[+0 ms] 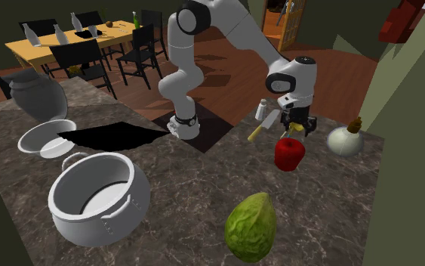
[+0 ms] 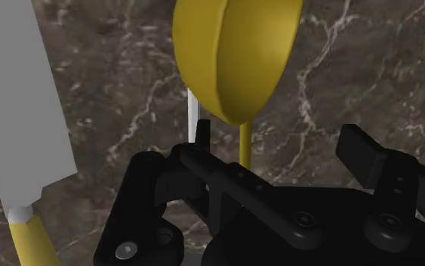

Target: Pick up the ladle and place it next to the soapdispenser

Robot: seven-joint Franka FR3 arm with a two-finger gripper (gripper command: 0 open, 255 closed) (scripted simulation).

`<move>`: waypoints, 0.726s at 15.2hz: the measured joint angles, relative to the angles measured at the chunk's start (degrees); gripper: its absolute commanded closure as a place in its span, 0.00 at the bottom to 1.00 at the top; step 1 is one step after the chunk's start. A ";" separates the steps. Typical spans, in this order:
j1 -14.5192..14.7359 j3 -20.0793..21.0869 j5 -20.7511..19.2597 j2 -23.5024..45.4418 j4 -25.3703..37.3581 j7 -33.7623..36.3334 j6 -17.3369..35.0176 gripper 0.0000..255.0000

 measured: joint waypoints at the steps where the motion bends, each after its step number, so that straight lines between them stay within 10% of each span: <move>1: 0.00 0.00 0.00 0.00 0.00 0.00 0.00 0.00; 11: -0.56 0.29 3.24 -5.93 0.89 -2.27 -6.46 0.00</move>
